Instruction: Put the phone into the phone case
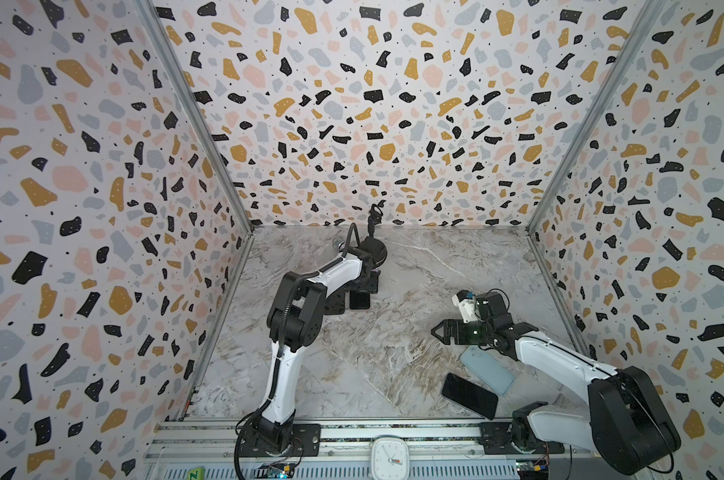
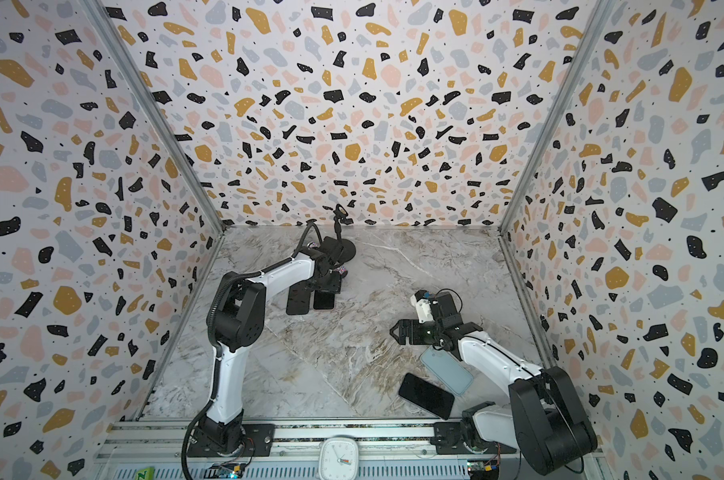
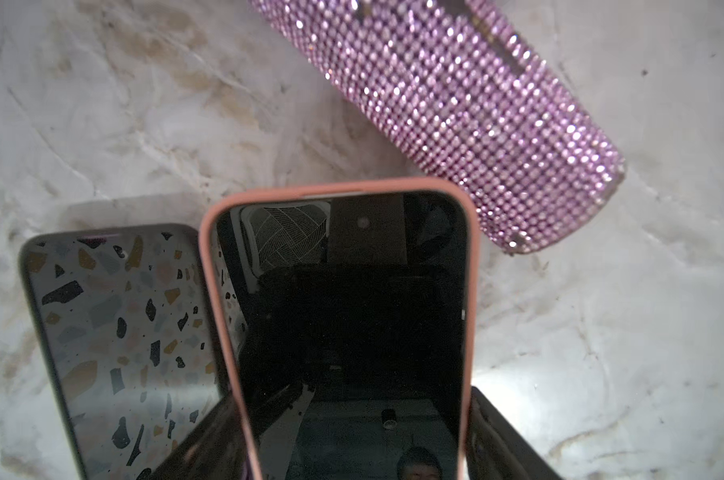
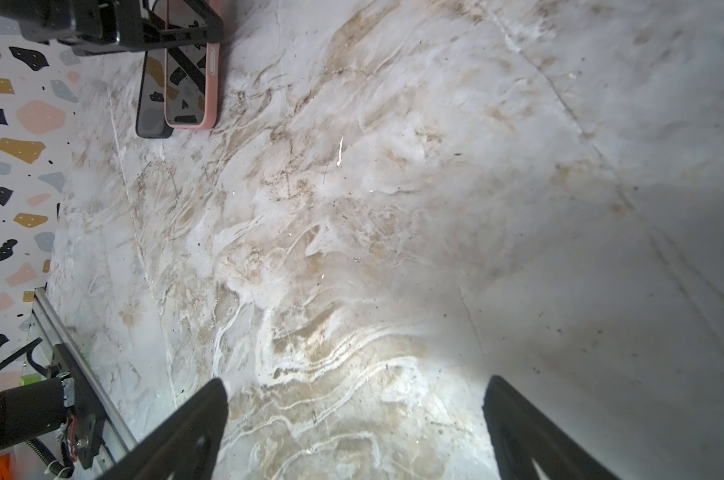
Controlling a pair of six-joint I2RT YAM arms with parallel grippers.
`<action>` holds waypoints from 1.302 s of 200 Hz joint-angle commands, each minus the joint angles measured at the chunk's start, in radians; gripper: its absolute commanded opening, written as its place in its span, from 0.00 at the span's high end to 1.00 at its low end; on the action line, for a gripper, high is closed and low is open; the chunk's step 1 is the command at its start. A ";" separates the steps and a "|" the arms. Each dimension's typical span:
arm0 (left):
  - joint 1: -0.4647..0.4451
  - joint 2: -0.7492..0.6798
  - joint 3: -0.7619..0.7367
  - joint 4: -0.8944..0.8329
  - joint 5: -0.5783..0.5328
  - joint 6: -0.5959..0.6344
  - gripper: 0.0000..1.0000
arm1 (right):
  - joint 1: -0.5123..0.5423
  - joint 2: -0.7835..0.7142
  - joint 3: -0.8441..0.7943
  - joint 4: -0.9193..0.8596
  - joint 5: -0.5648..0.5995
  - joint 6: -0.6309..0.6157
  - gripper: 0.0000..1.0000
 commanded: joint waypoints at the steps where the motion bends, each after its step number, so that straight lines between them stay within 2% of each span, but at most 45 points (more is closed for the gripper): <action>1: 0.008 0.004 0.025 -0.010 -0.002 -0.004 0.37 | -0.002 -0.029 0.039 -0.022 -0.014 -0.018 0.01; 67: 0.010 -0.018 -0.004 0.000 0.012 -0.014 0.25 | -0.002 -0.036 0.057 -0.069 -0.031 -0.025 0.01; 117: 0.010 -0.094 -0.059 0.024 0.043 -0.026 0.16 | -0.002 -0.043 0.088 -0.189 -0.017 -0.030 0.05; 147: 0.005 -0.158 -0.111 0.045 0.068 -0.033 0.14 | 0.007 -0.084 0.094 -0.259 -0.010 -0.013 0.08; 164: -0.012 -0.219 -0.160 0.068 0.089 -0.033 0.14 | 0.056 -0.112 0.113 -0.334 0.040 0.022 0.09; 195: -0.073 -0.343 -0.299 0.130 0.136 -0.033 0.14 | 0.208 -0.161 0.122 -0.451 0.164 0.128 0.12; 237: -0.153 -0.481 -0.497 0.226 0.205 -0.049 0.14 | 0.418 -0.236 0.105 -0.642 0.391 0.282 0.12; 260: -0.183 -0.534 -0.585 0.282 0.254 -0.057 0.14 | 0.496 -0.255 0.101 -0.729 0.445 0.387 0.11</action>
